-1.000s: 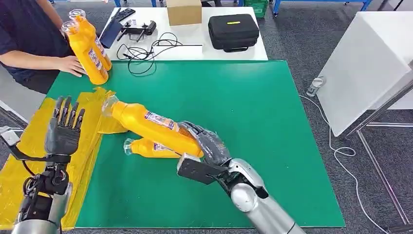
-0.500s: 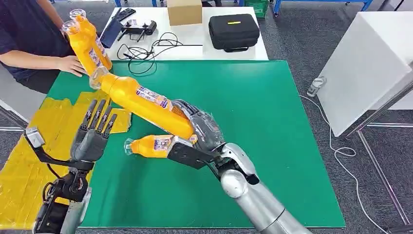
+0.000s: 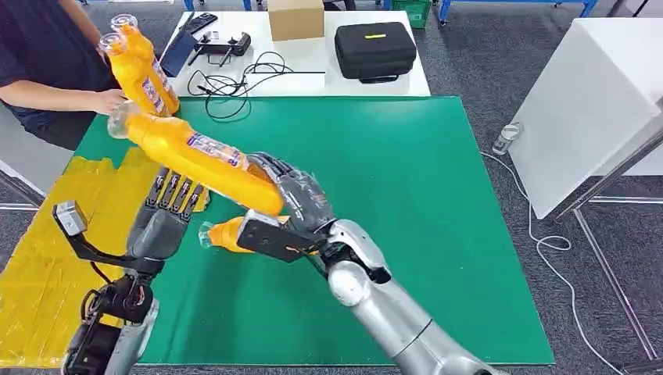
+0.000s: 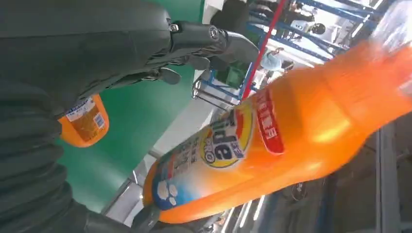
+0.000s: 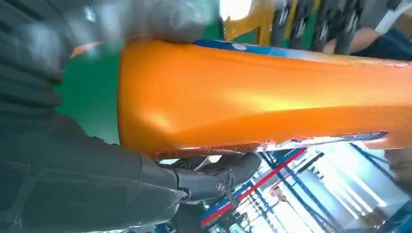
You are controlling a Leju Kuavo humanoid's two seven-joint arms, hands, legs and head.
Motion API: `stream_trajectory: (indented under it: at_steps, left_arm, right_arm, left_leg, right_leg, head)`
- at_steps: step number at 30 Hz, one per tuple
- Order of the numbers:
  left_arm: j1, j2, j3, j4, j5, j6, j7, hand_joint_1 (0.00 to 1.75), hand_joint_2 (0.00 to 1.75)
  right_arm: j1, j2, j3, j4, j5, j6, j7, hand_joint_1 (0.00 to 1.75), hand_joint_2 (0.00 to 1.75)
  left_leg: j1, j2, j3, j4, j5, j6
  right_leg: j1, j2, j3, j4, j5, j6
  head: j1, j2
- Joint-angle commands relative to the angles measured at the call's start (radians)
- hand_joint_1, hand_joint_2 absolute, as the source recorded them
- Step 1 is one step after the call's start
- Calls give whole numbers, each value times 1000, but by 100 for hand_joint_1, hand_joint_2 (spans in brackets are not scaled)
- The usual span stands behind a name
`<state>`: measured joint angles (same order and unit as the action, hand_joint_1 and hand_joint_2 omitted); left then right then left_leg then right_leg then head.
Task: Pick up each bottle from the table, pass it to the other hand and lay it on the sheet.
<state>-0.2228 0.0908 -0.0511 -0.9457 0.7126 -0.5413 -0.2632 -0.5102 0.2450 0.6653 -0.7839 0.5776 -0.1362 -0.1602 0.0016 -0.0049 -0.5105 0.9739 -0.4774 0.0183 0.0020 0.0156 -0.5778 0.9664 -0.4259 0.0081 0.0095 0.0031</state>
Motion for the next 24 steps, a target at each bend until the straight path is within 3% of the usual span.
stream_trajectory:
  at_steps: [1, 10, 15, 24]
  left_arm:
    - [-95, 9, -61, 113, 21, 3, -6, 0, 175]
    - [-136, 9, -68, 159, 26, 17, -10, 0, 175]
    - [-119, -3, -62, 125, 32, 46, -10, 0, 175]
    - [-111, -4, -61, 113, 31, 50, -7, 0, 175]
  right_arm:
    - [-30, 74, 127, 124, 30, -7, 0, 175, 175]
    - [-11, 104, 235, 119, 20, 36, -1, 175, 175]
    - [-28, 104, 349, 196, -90, 37, 13, 175, 175]
    - [-35, 104, 360, 205, -104, 31, 8, 175, 175]
  left_leg:
    - [0, 0, 1, -1, 0, -1]
    - [1, -1, 1, 0, -1, -1]
    - [1, -2, 2, -1, 0, -1]
    - [2, -3, 2, 1, -1, -1]
  right_leg:
    - [1, -1, 2, -1, 0, 0]
    - [1, -3, 2, 0, -1, 0]
    - [0, -3, 3, -1, -1, 0]
    - [2, -5, 4, -1, -2, 1]
  head:
    - [0, 0]
    - [0, 0]
    - [0, 0]
    - [0, 0]
